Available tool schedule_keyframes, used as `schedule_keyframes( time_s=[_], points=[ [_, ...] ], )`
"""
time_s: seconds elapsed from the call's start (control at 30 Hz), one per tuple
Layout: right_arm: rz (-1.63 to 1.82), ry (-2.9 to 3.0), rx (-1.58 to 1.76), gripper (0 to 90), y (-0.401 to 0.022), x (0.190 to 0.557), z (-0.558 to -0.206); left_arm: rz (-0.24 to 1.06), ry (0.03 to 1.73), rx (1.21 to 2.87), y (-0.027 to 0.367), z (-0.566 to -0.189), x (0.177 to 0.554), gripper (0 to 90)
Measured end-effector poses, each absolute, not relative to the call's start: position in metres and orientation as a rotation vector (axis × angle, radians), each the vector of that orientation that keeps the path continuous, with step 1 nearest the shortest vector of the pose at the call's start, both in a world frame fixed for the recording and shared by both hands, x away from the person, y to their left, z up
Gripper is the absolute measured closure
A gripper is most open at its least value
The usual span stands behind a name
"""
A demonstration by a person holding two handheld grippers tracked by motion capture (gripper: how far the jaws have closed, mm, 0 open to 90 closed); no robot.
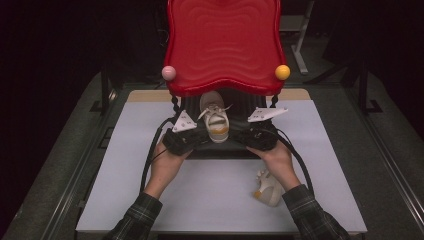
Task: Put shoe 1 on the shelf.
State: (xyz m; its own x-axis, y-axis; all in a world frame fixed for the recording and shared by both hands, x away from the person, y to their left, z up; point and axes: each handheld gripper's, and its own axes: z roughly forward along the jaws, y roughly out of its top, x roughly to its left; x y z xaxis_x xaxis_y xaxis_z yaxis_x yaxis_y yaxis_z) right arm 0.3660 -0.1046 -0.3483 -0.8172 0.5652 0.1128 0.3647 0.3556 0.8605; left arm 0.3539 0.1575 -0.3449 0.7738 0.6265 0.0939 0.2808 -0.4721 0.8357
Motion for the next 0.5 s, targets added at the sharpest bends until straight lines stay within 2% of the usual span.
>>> schedule_keyframes(
  time_s=[0.5],
  points=[
    [1.508,2.422,0.814,89.8,-0.093,0.366,-0.347,0.479,0.606,2.07,0.161,-0.341,0.336,89.8]
  ],
)
